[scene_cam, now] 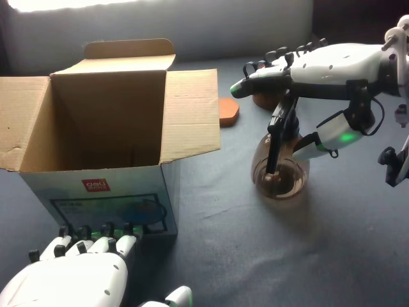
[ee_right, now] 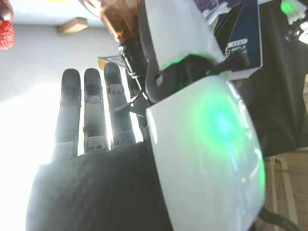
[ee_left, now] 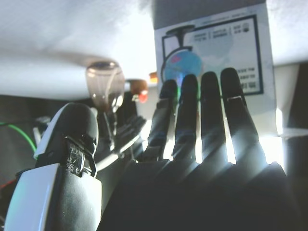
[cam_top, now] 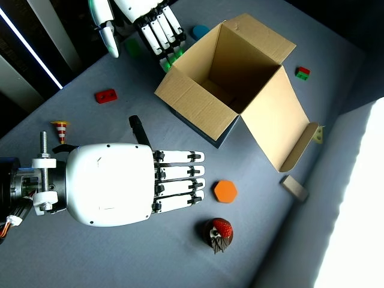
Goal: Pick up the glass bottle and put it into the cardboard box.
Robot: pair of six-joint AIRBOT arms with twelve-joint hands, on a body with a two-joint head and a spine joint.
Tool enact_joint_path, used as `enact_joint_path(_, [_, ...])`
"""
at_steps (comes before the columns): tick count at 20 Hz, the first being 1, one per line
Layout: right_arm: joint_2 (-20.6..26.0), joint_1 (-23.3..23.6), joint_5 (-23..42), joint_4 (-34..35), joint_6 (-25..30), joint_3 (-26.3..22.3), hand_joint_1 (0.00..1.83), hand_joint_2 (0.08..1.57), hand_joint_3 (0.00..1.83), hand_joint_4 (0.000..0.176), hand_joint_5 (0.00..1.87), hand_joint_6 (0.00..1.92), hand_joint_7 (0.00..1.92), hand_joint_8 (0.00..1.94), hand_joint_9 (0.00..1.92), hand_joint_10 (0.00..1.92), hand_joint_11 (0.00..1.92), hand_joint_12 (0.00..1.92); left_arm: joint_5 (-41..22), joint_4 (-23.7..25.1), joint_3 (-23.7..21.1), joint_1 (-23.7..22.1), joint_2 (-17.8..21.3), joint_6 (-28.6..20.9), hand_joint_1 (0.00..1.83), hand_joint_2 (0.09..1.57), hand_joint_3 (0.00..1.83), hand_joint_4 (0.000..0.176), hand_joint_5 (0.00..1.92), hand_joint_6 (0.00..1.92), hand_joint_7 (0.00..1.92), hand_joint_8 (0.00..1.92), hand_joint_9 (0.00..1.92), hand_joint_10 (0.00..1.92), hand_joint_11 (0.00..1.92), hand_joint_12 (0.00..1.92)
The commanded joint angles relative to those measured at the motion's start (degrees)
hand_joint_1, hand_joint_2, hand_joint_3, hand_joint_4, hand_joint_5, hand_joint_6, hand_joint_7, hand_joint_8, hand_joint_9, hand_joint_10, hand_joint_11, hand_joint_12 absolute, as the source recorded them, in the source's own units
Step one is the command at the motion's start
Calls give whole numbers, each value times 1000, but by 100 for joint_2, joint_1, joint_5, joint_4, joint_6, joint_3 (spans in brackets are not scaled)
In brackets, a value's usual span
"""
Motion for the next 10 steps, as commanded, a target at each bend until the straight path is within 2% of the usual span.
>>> enact_joint_path(1, [23,54,188,128,3,18,1240,960,86,0,90,247,210,9,1,400,0,434,-304,515,32,9,-21,-55,25,1253,0,0,133,2,166,1,163,0,0,570])
enact_joint_path(6, [25,59,204,128,-2,18,1242,955,93,0,124,267,281,27,35,435,0,589,-212,714,150,163,-21,-188,31,1252,0,0,133,1,168,1,168,2,0,570])
enact_joint_path(7, [25,70,204,128,-2,18,1240,948,93,0,220,334,387,54,92,506,0,878,-211,730,172,173,-21,-208,33,1252,0,0,133,1,167,1,168,2,0,570])
enact_joint_path(8, [26,75,205,128,-2,18,1240,948,93,0,220,334,387,54,92,506,0,878,-202,731,192,175,-21,-226,33,1252,0,0,133,1,167,1,168,2,0,570])
enact_joint_path(9, [27,79,205,128,-2,18,1226,969,98,0,312,492,534,99,160,690,0,1297,-169,781,227,183,-22,-246,33,1252,0,0,133,1,168,1,168,2,0,570])
enact_joint_path(10, [30,79,205,128,-2,18,1234,977,99,0,350,609,611,130,198,807,0,1441,-134,800,254,186,-22,-247,33,1252,0,0,133,1,169,1,168,2,0,570])
